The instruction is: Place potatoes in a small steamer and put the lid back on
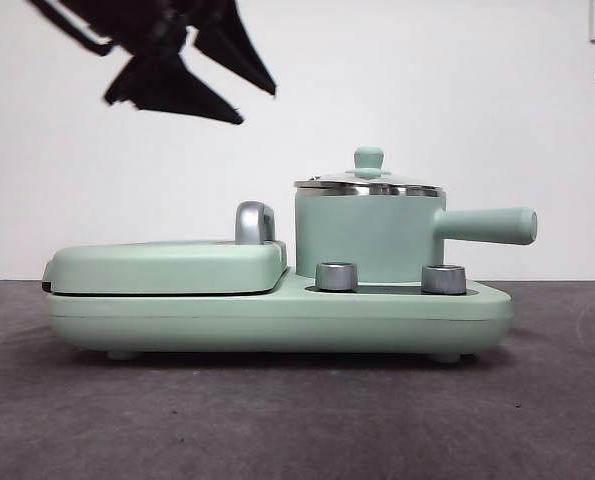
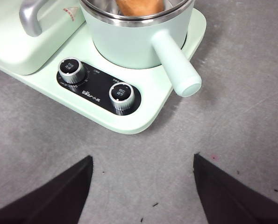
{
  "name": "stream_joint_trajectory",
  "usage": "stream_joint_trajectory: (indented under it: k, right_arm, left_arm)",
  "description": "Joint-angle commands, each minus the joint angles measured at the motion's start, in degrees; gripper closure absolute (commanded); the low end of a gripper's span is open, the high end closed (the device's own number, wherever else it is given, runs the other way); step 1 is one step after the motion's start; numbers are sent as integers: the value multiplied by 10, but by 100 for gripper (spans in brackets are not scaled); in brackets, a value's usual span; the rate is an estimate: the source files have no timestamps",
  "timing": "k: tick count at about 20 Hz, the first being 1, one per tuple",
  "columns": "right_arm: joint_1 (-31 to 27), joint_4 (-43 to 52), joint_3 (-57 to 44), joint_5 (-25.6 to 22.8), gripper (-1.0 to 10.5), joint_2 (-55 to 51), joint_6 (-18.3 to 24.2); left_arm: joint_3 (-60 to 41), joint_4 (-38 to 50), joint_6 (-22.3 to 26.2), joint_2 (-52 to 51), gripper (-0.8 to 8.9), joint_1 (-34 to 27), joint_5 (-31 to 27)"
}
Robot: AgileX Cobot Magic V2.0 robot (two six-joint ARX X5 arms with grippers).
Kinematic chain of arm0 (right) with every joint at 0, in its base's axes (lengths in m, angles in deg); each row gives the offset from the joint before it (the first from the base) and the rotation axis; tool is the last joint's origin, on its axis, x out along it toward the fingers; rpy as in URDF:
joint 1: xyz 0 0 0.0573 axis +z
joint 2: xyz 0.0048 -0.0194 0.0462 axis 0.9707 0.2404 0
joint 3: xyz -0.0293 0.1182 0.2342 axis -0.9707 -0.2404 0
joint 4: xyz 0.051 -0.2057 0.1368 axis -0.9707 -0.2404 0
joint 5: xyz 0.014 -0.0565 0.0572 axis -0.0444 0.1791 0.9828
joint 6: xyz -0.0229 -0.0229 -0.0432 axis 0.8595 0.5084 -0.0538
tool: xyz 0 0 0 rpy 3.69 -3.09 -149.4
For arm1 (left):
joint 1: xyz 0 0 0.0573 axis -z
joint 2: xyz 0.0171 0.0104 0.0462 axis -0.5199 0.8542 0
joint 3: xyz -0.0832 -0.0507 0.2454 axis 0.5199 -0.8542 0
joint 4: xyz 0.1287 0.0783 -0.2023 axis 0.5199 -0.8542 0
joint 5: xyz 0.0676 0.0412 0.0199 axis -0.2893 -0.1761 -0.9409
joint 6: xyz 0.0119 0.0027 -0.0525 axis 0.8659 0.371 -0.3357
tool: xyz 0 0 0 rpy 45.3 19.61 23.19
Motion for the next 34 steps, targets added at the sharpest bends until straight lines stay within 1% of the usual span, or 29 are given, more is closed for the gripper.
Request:
stream_joint_trajectory:
  k: [1,4,9,11,15,16,17,19,27,28,29,30,32,33,34]
  right_arm:
    - [9,4,3,2,608,4,3]
    - [20,8,3,2,608,9,3]
    - [47,16,3,1,608,35,5]
    - [55,17,3,0,608,42,5]
    - [56,2,3,2,611,39,2]
    - [56,-2,3,0,782,37,3]
    - [56,4,3,1,924,37,8]
    - [56,15,3,14,904,37,-2]
    - [56,22,3,15,904,34,-1]
    - [56,22,3,15,904,34,-1]
    - [56,22,3,15,904,34,-1]
    - [56,22,3,15,904,34,-1]
    - [56,23,3,15,904,34,-1]
    - [56,22,3,15,904,34,-1]
    - [56,22,3,15,904,34,-1]
  left_arm:
    - [-52,10,-24,-41,565,2,-2]
    - [-113,10,-28,-102,566,2,-10]
    - [-189,4,-56,-199,566,2,-55]
    - [-209,-23,-58,-232,566,2,-66]
    - [-211,-94,-52,-259,576,2,-66]
    - [-211,-106,-54,-263,734,2,-60]
    - [-211,-104,-51,-265,790,4,-60]
    - [-211,-103,-49,-267,808,4,-61]
    - [-212,-103,-49,-268,808,5,-61]
    - [-212,-112,-26,-282,808,4,-63]
    - [-221,-111,11,-299,808,-5,-66]
    - [-247,-82,25,-327,807,-17,-74]
    - [-338,3,35,-406,808,-63,-101]
    - [-389,34,33,-457,808,-93,-118]
    - [-433,43,32,-512,808,-123,-138]
